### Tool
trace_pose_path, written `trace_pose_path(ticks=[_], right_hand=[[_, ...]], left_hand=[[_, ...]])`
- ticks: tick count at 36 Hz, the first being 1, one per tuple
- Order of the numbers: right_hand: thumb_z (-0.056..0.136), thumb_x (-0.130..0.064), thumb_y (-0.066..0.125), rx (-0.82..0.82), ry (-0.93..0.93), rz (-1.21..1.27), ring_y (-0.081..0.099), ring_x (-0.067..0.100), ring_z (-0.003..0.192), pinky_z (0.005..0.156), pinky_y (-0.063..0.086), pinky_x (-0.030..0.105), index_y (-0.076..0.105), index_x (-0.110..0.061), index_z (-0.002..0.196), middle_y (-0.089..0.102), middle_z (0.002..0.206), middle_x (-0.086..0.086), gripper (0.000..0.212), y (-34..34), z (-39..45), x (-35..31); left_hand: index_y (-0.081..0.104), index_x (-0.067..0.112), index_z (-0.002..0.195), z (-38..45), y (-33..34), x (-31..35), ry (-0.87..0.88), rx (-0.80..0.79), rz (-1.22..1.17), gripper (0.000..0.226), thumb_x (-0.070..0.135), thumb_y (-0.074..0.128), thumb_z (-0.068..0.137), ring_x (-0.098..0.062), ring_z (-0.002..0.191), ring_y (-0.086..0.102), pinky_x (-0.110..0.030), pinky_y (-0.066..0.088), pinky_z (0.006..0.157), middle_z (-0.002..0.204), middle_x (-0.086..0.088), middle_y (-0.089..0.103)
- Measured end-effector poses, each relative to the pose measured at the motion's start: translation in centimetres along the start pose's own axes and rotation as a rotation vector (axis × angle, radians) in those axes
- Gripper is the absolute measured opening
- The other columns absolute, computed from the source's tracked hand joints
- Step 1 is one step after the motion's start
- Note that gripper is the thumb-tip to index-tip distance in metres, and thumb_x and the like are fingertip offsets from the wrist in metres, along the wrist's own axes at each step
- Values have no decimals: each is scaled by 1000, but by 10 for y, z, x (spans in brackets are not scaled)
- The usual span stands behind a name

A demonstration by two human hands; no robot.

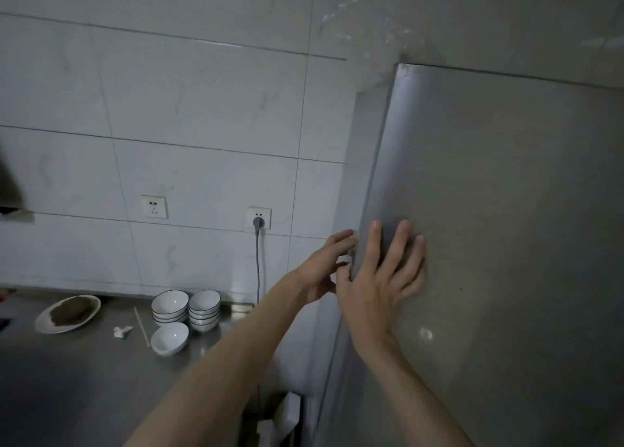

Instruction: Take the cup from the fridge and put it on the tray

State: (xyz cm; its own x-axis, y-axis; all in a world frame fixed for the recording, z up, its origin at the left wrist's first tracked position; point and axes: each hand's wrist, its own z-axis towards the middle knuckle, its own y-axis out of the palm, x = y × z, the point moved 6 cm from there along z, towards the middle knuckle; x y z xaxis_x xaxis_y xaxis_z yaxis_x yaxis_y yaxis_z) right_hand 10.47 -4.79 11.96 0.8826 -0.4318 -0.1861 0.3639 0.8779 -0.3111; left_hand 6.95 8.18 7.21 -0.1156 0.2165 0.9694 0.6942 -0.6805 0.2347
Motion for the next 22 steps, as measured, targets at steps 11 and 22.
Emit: trace_pose_path(ticks=[11,22], right_hand=[[83,-31,57,-51,19,17,30,43,146,113,33,60,34,-25,154,28,160,14,75,17,2,-4],[94,-25,51,-349,-238,441,44,23,142,120,32,32,41,-18,146,49,152,6,53,-44,-89,66]], left_hand=[[51,29,155,5,-5,0,-2,-17,4,67,52,68,95,-30,145,54,-62,42,119,153,-1,60],[56,26,145,-67,-19,-82,91,393,78,51,56,54,104,-15,136,60,-49,50,114,143,6,64]])
